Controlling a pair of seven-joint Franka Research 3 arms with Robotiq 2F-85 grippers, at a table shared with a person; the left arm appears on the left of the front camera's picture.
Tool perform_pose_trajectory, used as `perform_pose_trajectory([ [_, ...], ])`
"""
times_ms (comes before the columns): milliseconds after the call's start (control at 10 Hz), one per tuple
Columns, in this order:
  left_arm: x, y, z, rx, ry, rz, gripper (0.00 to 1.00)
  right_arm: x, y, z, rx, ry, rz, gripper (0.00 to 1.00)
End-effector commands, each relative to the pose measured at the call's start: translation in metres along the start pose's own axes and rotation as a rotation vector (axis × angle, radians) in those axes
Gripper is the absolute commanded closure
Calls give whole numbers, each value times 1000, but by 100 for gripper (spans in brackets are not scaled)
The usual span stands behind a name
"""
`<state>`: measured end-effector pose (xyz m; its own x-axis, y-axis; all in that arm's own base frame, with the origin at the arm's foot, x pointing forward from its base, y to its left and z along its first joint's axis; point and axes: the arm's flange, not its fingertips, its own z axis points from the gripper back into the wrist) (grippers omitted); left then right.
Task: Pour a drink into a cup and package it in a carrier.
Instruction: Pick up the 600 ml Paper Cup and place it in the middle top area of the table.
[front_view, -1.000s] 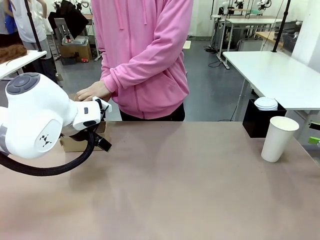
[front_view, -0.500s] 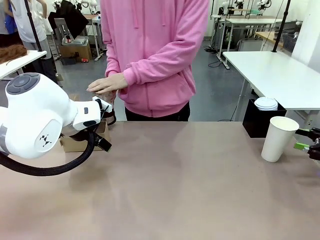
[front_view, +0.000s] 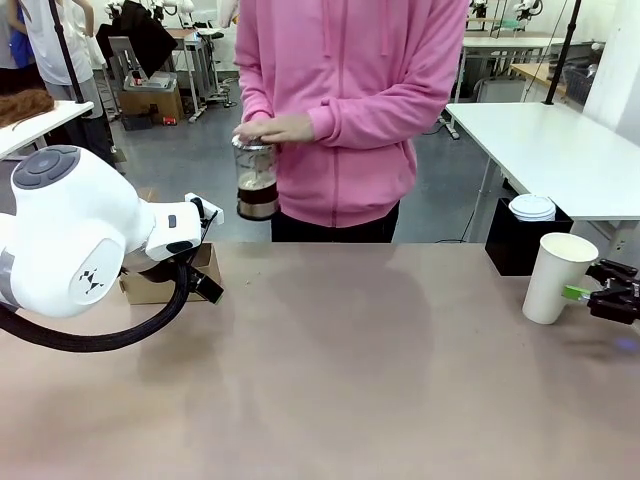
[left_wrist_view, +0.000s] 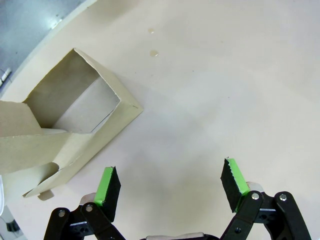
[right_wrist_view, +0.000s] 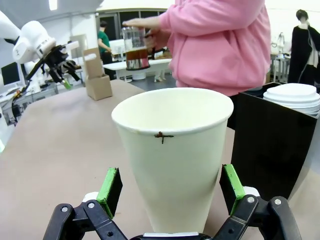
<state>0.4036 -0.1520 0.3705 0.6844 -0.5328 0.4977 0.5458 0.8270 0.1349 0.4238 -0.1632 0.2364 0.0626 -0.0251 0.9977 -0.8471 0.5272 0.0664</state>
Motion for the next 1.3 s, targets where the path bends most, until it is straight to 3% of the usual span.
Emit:
perform_pose_trajectory([
  [0,0,0,0,-1,-1,0,0,-3,1,-16,-17,-4,-5,0],
  [1100,0,0,0,-1,-1,0,0,-9,-6,-52,11,-22,-47,0],
  [1200,0,0,0,-1,-1,0,0,-9,-7,-49,33,-31,-31,20],
])
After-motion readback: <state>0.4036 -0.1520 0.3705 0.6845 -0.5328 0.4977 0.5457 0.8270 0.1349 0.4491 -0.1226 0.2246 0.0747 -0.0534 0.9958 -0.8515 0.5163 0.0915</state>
